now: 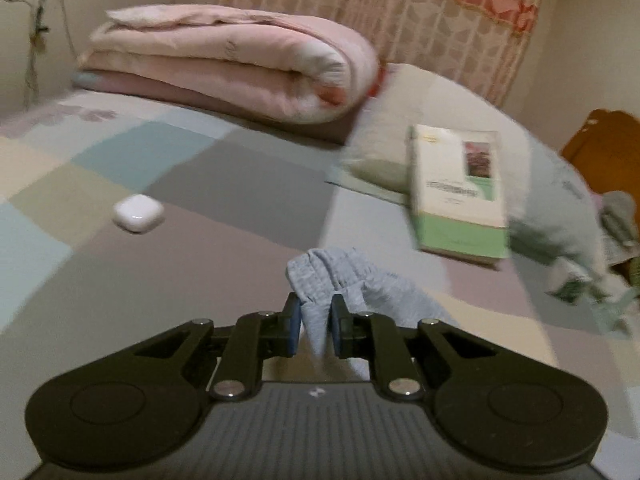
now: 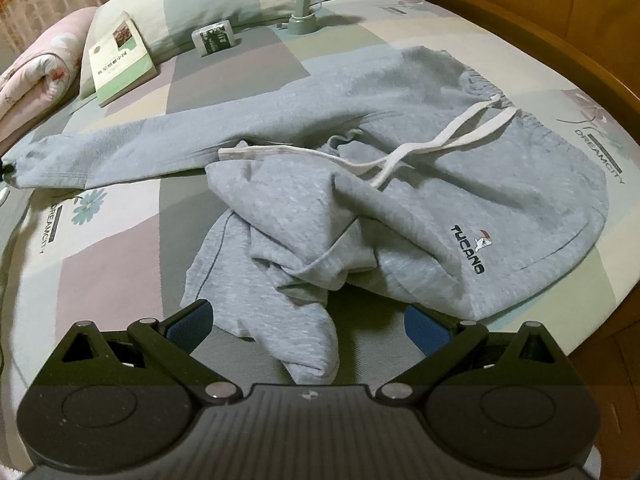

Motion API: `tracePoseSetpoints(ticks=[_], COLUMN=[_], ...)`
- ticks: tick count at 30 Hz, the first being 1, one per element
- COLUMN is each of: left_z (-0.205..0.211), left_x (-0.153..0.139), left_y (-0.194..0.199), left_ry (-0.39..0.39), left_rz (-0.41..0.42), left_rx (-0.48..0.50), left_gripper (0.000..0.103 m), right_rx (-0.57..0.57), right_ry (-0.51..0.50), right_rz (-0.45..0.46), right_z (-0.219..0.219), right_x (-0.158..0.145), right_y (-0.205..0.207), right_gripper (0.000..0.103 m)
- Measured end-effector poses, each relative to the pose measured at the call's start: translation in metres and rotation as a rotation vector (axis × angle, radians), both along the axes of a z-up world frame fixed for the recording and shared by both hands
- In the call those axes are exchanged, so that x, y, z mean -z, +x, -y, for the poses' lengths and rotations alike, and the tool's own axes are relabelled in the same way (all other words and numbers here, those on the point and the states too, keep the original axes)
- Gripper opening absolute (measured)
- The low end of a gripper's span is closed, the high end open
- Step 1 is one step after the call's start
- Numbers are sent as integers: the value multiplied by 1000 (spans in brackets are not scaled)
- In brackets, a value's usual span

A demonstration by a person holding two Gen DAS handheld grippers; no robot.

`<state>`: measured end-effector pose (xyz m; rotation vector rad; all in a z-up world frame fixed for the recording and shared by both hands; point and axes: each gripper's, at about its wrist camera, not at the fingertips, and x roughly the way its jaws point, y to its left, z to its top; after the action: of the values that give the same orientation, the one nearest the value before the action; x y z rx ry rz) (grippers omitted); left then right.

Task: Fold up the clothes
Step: 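Pull the grasped pant leg cuff outward with the left gripper to straighten it, then open the left gripper and release the straightened pant leg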

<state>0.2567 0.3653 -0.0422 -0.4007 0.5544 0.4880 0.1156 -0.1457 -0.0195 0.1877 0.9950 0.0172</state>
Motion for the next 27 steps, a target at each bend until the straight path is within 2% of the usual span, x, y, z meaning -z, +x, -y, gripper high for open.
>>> tracePoseSetpoints(ticks=[4, 9, 10, 12, 16, 18, 20, 23, 27], left_z=[-12, -16, -17, -17, -17, -15, -12, 2, 41], left_x=[21, 27, 26, 23, 17, 14, 12, 8, 9], left_y=[-6, -10, -9, -8, -9, -12, -14, -19, -27], left_ry=[-8, -11, -11, -20, -7, 8, 17, 45, 85], left_rz=[-52, -53, -65, -90, -114, -132, -145, -168, -204], left_rx=[-52, -78, -68, -57, -69, -78, -74, -30, 100], left_gripper=[13, 15, 20, 22, 32, 40, 42, 49, 59], right_rx=[7, 17, 18, 20, 14, 13, 17, 22, 24], right_ry=[1, 1, 3, 7, 12, 15, 22, 31, 42], right_rz=[2, 6, 7, 10, 14, 19, 24, 30, 38], right_z=[2, 6, 7, 8, 8, 10, 12, 15, 19], right_x=[-1, -2, -2, -3, -3, -4, -4, -5, -6], right_y=[-1, -3, -3, -3, -4, -5, -7, -8, -12], right_gripper=[103, 103, 103, 103, 103, 103, 103, 103, 103])
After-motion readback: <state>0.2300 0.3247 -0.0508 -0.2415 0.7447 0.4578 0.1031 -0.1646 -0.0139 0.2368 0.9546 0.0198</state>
